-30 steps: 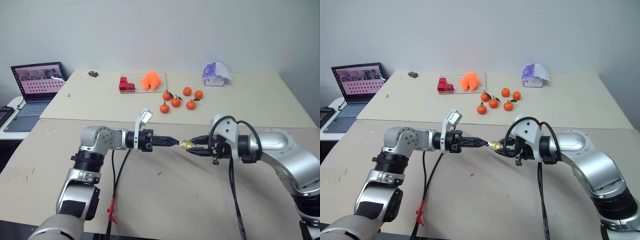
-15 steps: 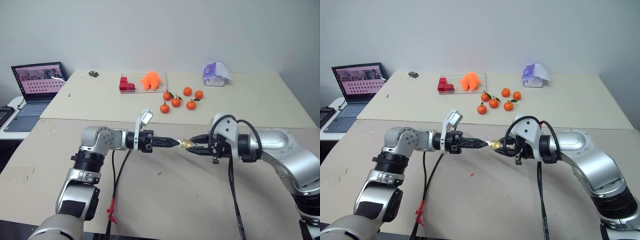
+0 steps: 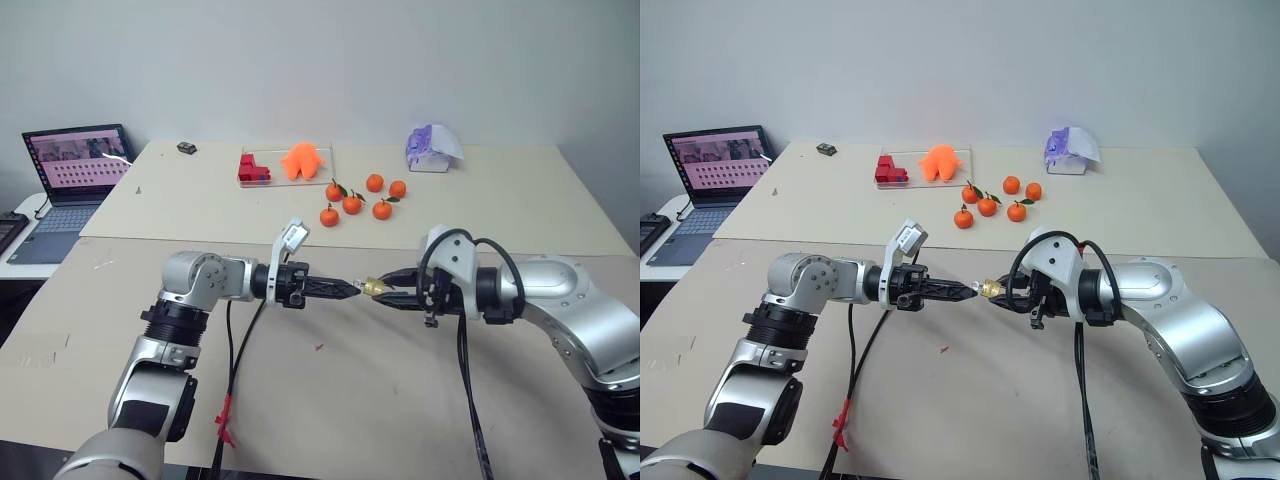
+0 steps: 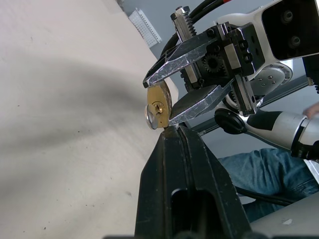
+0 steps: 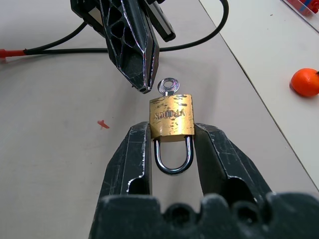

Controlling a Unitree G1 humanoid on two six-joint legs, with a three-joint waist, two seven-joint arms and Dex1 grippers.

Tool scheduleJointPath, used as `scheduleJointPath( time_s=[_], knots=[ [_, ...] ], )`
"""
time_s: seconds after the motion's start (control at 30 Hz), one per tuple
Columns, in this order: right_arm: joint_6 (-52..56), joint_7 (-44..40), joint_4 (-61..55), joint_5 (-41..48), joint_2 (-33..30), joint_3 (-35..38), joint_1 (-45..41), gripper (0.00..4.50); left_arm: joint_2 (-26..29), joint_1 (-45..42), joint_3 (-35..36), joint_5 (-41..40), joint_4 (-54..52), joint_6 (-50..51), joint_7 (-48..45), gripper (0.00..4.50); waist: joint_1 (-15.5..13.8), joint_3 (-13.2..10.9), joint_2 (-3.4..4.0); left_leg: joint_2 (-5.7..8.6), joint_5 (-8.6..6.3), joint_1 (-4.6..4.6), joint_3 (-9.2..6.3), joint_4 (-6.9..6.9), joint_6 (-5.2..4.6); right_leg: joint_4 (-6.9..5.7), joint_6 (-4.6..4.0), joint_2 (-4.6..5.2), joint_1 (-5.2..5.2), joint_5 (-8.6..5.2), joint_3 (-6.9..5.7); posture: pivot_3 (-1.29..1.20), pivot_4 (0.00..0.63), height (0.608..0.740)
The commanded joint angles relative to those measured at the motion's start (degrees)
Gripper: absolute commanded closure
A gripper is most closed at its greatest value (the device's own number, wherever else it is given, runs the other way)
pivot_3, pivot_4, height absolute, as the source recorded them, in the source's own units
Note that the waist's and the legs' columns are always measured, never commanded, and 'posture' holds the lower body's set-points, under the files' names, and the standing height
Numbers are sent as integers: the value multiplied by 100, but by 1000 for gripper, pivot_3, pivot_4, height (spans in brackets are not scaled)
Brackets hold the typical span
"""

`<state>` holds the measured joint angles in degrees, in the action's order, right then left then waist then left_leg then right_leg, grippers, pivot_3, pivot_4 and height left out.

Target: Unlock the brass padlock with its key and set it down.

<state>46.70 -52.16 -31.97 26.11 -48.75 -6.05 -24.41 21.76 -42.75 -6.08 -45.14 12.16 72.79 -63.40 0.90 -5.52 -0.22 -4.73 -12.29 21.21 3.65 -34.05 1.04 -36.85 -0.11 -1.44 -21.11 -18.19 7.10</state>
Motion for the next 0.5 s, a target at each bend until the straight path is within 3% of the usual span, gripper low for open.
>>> scheduleJointPath(
  time_s=[0.03,0.07,0.17,0.3,0.5],
  knots=[
    [10,2,-154,77,-49,87,-88,3639,48,-53,59,-63,-106,-32,-55,4493,-1,0,0,0,0,1,0,0,0,0,0,0,0,0,0,0,150,697],
    [8,-5,-151,76,-53,87,-89,3639,56,-50,46,-57,-109,-42,-70,4493,-1,0,0,0,0,0,0,-1,0,0,0,0,0,0,0,0,150,697],
    [11,-11,-150,75,-60,90,-91,3639,62,-42,69,-109,-119,2,-106,3732,-1,0,0,0,0,0,0,0,0,0,0,0,0,0,0,0,150,697],
    [44,-19,-177,102,-83,112,-113,3639,-3,-78,77,25,90,-1,93,2205,0,0,0,0,0,0,0,-1,0,0,0,0,0,0,0,0,150,697],
    [102,-29,-252,152,-95,125,-152,3639,-71,-167,165,-43,250,89,145,2205,0,0,0,0,0,1,0,-1,0,1,1,0,0,-1,0,0,150,697]
  ],
)
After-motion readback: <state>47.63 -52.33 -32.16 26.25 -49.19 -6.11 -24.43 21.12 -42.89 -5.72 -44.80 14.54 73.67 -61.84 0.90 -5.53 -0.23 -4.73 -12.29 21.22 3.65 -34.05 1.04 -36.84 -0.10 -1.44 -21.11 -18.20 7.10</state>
